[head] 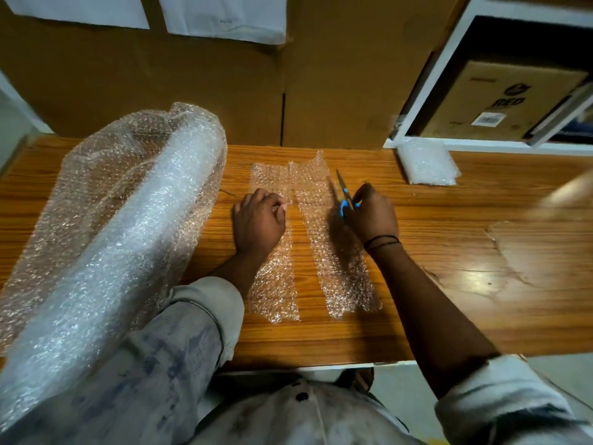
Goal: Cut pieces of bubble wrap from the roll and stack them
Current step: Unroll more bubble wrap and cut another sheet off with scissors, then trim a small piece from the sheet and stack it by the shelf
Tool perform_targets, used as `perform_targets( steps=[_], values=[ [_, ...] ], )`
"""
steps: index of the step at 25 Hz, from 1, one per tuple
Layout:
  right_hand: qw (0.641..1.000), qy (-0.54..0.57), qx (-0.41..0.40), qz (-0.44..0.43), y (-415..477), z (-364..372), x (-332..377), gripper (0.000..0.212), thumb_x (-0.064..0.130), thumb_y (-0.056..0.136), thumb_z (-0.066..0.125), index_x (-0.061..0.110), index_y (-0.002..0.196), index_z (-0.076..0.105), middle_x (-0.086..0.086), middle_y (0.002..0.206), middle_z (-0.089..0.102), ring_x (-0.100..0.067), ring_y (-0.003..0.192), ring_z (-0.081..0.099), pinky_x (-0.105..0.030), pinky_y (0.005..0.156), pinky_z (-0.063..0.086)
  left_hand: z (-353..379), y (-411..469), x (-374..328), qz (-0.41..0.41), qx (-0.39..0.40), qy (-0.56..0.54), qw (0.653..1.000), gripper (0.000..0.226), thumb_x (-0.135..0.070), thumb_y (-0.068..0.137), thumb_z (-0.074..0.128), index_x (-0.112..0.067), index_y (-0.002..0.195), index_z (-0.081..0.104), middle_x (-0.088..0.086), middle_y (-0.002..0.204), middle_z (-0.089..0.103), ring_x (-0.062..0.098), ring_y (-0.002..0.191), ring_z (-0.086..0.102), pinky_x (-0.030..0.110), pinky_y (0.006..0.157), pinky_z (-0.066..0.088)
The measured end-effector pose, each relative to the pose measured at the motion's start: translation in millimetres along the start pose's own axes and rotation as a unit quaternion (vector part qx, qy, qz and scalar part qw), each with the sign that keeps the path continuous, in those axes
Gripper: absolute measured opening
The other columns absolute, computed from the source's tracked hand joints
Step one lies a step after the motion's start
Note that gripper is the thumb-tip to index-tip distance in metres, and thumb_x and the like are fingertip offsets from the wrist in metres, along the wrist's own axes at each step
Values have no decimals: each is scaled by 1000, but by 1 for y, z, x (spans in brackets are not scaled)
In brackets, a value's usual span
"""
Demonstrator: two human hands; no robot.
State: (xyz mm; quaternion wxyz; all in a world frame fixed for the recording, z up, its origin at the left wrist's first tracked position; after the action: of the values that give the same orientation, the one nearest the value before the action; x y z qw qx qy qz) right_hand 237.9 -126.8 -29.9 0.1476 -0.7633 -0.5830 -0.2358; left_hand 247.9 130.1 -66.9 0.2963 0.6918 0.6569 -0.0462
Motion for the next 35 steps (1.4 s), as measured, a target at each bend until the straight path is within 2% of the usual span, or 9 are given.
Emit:
perform_targets(
  steps=[4,10,12,15,19,24,29,32,35],
  values=[
    [986,-167,-17,2,-35,-22,-24,27,32,95,65,11,111,67,-24,102,72,-46,93,70,-41,66,49,0,1,-1,11,7,1,1000,18,-30,91,62,-30,107,71,0,112,66,28,109,58,41,89,41],
    [958,-283,20,35,-55,-35,-54,23,20,99,58,9,115,70,-16,113,69,-41,102,70,-42,76,54,-6,-7,-28,69,49,-5,996,27,-38,94,64,-30,119,70,-2,128,62,25,121,55,44,102,37],
    [961,-277,26,-7,-66,-32,-52,23,17,99,59,7,116,71,-17,114,66,-41,105,66,-43,75,53,-9,-34,-58,151,86,-56,983,25,-37,94,66,-31,118,69,-5,130,58,20,122,52,44,105,38],
    [957,-236,-11,-170,-96,-28,-28,18,10,89,65,8,103,75,-17,104,68,-42,100,63,-48,76,55,-1,-91,-97,272,178,-105,940,24,-41,96,65,-33,118,70,-9,129,57,15,125,48,40,105,37],
    [936,-201,-1,-290,-146,-2,-1,9,24,86,70,16,89,73,-10,88,64,-35,85,62,-42,72,53,5,-132,-109,336,203,-112,913,34,-53,95,62,-32,122,68,-10,133,59,13,128,48,34,105,38],
    [957,-91,7,-276,-160,1,1,20,24,79,80,15,96,74,-6,93,65,-28,87,60,-39,67,53,-1,-131,-99,295,194,-139,925,19,-40,96,67,-27,109,71,-10,123,65,13,121,55,42,100,48],
    [948,-50,11,-313,-172,-12,-12,43,14,76,76,12,119,74,-7,124,70,-28,112,59,-39,93,50,-11,-124,-80,208,213,-221,929,16,-42,103,55,-29,108,63,-14,109,69,10,102,63,43,87,52],
    [952,-4,8,-306,-169,-17,-15,26,21,91,68,12,115,76,-3,124,71,-25,113,58,-37,94,46,-20,-123,-81,184,232,-271,916,16,-38,108,50,-26,109,59,-12,92,69,11,83,66,44,73,54],
    [977,99,38,-186,-147,-10,-22,12,22,96,70,14,102,76,-2,103,76,-21,97,65,-35,82,50,-28,-117,-81,157,216,-302,915,22,-41,109,47,-25,116,61,-8,95,74,14,76,69,41,67,55]
  ],
)
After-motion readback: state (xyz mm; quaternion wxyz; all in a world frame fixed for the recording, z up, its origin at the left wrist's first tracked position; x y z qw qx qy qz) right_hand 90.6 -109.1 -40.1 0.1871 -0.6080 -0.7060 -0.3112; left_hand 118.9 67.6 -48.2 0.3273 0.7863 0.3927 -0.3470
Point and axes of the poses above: each hand's wrist, its own y-axis towards the middle knuckle, its own z-axis out of the palm, x = y × z, the point moved 10 cm from there along y, towards the middle knuckle
